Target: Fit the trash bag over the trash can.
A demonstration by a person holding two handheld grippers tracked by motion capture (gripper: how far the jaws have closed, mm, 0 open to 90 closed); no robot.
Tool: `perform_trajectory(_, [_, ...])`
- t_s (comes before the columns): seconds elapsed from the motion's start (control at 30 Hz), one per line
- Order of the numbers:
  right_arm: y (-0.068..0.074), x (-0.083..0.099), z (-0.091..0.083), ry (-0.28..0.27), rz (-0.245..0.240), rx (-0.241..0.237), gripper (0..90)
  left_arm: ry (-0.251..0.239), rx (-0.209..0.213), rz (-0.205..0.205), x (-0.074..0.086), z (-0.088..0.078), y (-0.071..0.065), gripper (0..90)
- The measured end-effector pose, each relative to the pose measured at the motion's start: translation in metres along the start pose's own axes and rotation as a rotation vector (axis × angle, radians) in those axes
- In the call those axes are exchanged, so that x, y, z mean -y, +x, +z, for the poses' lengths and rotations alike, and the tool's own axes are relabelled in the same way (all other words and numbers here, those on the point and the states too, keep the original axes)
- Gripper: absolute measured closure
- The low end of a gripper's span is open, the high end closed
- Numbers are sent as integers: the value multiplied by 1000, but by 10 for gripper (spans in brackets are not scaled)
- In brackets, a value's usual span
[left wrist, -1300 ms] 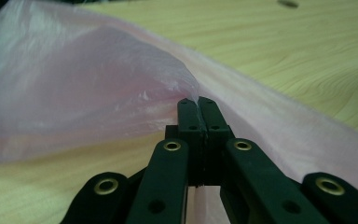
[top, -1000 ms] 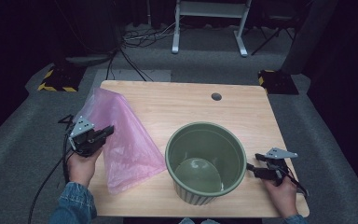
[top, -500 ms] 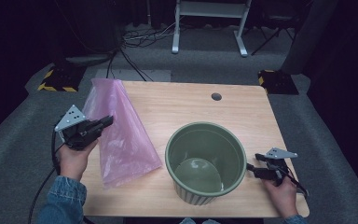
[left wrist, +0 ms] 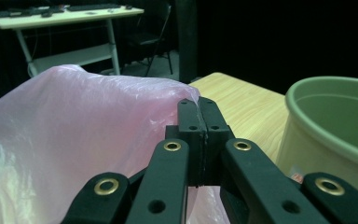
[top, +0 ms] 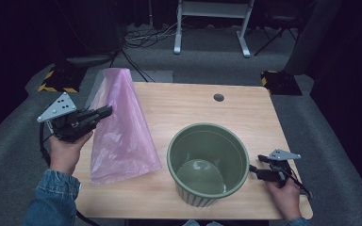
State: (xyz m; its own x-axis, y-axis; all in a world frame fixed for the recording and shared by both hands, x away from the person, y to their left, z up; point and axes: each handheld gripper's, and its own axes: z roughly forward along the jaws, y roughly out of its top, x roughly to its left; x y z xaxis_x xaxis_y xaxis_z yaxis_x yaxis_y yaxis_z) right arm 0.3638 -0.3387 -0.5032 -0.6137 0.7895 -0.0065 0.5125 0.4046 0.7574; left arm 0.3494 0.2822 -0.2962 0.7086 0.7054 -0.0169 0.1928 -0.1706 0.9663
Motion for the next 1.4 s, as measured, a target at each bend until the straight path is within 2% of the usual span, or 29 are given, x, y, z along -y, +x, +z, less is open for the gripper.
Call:
perform_trajectory(0.13, [0, 0, 0, 0, 0, -1, 340, -9, 25, 23, -11, -1, -2, 896])
perform_trajectory(0.37, [0, 0, 0, 1, 0, -1, 339, -28, 64, 37, -26, -6, -2, 896])
perform_trajectory(0.47, [0, 0, 0, 0, 0, 0, 340, -12, 88, 42, -30, -8, -1, 896])
perform_trajectory(0.6, [0, 0, 0, 0, 0, 0, 339, -32, 150, 40, -36, -14, 3, 896])
perform_trajectory(0.87, [0, 0, 0, 1, 0, -1, 339, -80, 217, 30, -45, -21, 8, 896])
perform_trajectory(1.1, [0, 0, 0, 1, -1, -1, 335, -90, 241, 47, -58, -22, 1, 896])
perform_trajectory(1.4, [-1, 0, 0, 1, -1, -7, 328, -122, 270, 59, -82, -24, -7, 895])
